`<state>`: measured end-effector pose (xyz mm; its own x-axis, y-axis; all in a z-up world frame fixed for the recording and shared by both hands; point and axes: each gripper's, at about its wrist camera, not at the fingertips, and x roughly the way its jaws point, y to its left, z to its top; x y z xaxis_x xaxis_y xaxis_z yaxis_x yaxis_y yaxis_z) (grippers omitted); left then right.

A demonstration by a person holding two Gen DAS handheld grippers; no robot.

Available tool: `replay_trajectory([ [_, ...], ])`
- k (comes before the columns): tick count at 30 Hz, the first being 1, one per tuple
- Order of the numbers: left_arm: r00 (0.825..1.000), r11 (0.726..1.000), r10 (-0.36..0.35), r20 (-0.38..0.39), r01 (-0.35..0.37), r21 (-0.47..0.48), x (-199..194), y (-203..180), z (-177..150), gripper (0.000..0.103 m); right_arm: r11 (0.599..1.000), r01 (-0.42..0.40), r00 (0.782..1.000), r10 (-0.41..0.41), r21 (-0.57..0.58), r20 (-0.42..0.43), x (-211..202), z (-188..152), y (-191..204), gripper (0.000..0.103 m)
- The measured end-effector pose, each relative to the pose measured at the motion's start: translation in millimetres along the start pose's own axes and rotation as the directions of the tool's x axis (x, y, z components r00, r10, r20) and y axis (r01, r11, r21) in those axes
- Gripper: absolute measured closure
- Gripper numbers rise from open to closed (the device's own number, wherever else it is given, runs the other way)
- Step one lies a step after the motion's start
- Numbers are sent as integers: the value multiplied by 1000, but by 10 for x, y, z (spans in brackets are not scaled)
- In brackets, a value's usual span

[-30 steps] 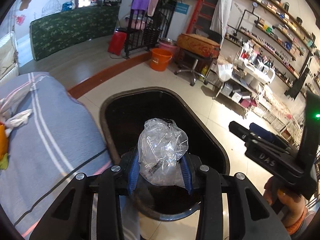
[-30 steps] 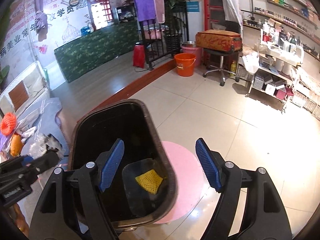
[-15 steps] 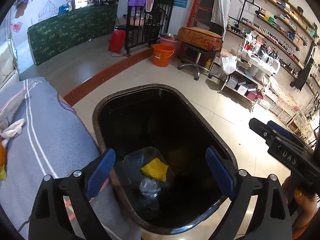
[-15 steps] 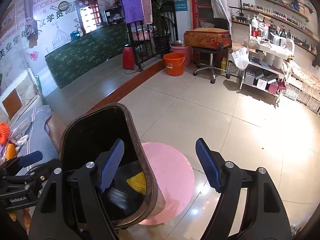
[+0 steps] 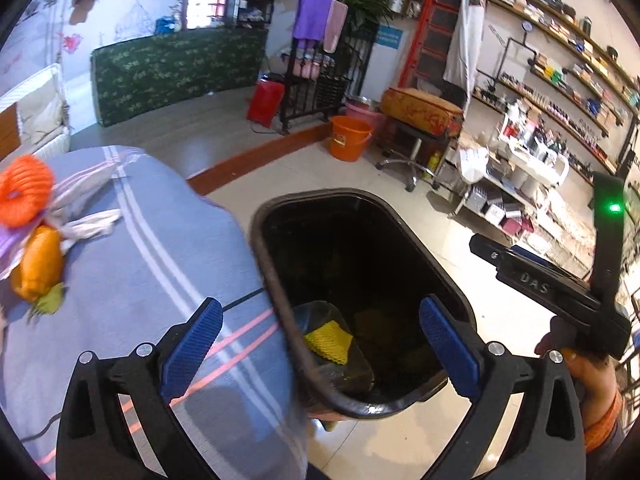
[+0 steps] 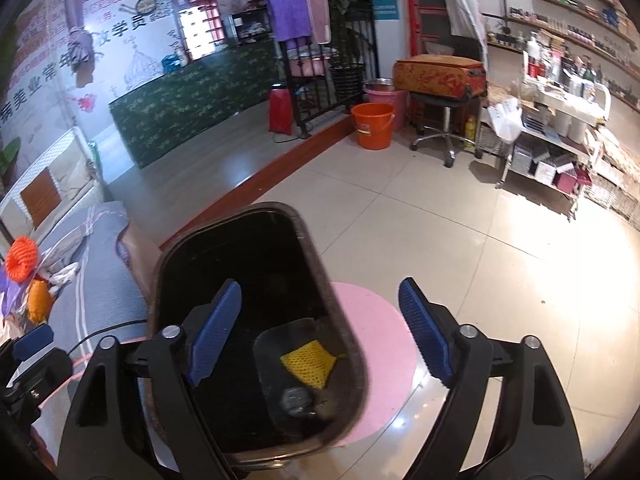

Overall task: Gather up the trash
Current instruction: 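Lower the clear plastic bag into the bin and open the left tool, then grasp the crumpled white bag with the left tool while the right tool grasps the orange foam net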

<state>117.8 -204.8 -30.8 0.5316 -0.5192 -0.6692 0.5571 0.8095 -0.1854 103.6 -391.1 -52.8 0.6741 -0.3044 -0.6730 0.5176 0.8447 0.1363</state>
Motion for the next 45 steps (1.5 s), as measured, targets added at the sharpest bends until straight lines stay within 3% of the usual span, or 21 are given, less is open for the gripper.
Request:
replay_trajectory([
  [10, 993, 992, 87, 86, -79, -97, -494, 489, -125, 6, 986, -121, 993, 122, -115, -3, -152, -97, 652, 13],
  [18, 968, 959, 227, 110, -203, -196, -819, 975, -361, 6, 947, -249, 969, 243, -205, -51, -249, -266, 1290, 12],
  [27, 934, 904, 341, 108, -294, -309, -1188, 1514, -691, 6, 869, -397, 918, 377, -297, -124, -344, -418, 2050, 12],
  [35, 905, 838, 419, 81, -351, -417, -1524, 2038, -1042, 6, 773, -521, 853, 482, -360, -200, -407, -567, 2687, 12],
  [41, 907, 802, 414, 77, -324, -503, -1627, 2397, -1076, 16, 727, -561, 828, 509, -396, -236, -395, -612, 3060, 12],
  [45, 912, 799, 402, 85, -304, -519, -1578, 2586, -912, 25, 710, -569, 821, 516, -415, -243, -408, -620, 3189, 12],
])
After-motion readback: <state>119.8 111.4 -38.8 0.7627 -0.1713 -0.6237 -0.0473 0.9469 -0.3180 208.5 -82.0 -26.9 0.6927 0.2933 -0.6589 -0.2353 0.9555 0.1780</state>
